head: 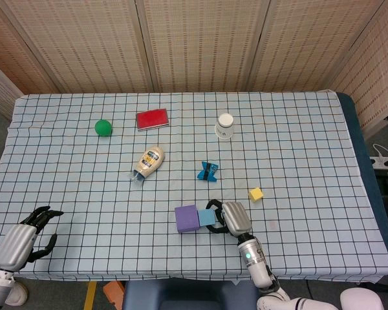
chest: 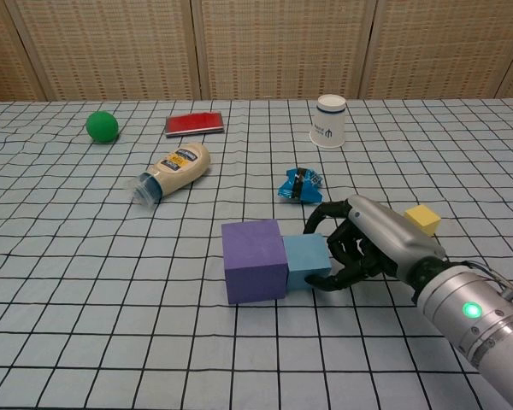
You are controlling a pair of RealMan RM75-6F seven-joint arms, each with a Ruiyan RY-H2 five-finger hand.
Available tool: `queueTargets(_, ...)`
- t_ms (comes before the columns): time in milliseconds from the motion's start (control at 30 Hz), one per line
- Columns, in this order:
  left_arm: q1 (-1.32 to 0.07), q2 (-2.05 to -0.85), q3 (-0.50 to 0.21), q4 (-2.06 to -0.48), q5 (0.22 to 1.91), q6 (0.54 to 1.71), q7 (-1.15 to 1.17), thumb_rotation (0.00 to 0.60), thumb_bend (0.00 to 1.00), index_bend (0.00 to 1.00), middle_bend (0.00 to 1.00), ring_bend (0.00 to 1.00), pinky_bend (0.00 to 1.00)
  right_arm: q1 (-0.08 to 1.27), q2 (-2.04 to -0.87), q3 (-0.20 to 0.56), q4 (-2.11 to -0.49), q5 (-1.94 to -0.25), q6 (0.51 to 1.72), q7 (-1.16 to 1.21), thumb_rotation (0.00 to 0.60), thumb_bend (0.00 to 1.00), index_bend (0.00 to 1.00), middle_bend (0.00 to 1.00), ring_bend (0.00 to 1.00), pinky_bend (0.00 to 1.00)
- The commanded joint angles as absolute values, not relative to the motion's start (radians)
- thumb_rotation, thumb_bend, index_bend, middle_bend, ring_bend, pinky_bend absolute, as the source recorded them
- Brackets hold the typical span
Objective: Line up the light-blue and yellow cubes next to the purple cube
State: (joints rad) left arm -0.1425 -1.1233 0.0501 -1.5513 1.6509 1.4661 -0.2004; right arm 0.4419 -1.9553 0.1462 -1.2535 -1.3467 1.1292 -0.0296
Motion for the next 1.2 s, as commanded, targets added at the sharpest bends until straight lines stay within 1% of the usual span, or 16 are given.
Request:
queueTargets(33,-0.142,-1.123,0.051,-1.551,1.651,1.466,-0.2,0.6,0.5,0.25,0.27,0.14,0.4,0.445,-1.947,0.147,-1.261,-1.345,1.125,-0.03,0.6,0.1,0.43,0.86,0.8,1.0)
queueTargets(167,-0.143,-1.123,0.051,-1.552,1.651,1.465,-0.2,0.6,0.5,0.25,0.27,0.14,0.4,0.446,-1.932,0.147,-1.275,-1.345,1.121,-0.032,0.6,0.1,0.35,0.86,0.8,1.0)
queueTargets(300,-0.143,-1.123,0.052,-1.551,1.652,1.465,-0.2,0.6,0.5,0.25,0.27,0.14,0.4,0.448,-1.912,0.145,-1.293,-1.343,1.116,-0.042,0.6,0.1,0.31,0.86,0.8,1.0)
queueTargets(500,-0.143,-1.123,0.052,-1.551,1.653,1.467,-0.201,0.6,0.5,0.25,0.27,0.14,0.4,0.445,-1.852,0.137,-1.356,-1.327,1.093,-0.063,0.6,0.1,0.25,0.86,0.8,1.0)
queueTargets(700,-0.142,-1.122,0.051,-1.553,1.653,1.469,-0.201,0.6,0.5,0.25,0.27,0.14,0.4,0.445,-1.771,0.15,-1.448,-1.284,1.087,-0.154,0.6,0.1,0.24,0.86,0.8,1.0)
queueTargets(833,-0.142,-1.122,0.051,-1.554,1.654,1.47,-0.2,0.6,0.5,0.25,0.27,0.14,0.4,0.452,-1.703,0.169,-1.547,-1.202,1.072,-0.283,0.6,0.1,0.25,0.86,0.8,1.0)
queueTargets(900,-0.142,-1.122,0.052,-1.554,1.655,1.47,-0.199,0.6,0.5,0.25,0.27,0.14,0.4,0.458,-1.682,0.178,-1.584,-1.16,1.065,-0.327,0.6,0.13,0.27,0.86,0.8,1.0)
queueTargets(1067,-0.143,-1.123,0.053,-1.555,1.657,1.469,-0.195,0.6,0.5,0.25,0.27,0.14,0.4,0.477,-1.665,0.2,-1.63,-1.063,1.049,-0.383,0.6,0.33,0.35,0.87,0.81,1.0)
queueTargets(1200,-0.142,-1.123,0.053,-1.555,1.656,1.47,-0.196,0.6,0.5,0.25,0.27,0.14,0.4,0.493,-1.668,0.205,-1.628,-1.019,1.026,-0.376,0.6,0.44,0.42,0.87,0.81,1.0)
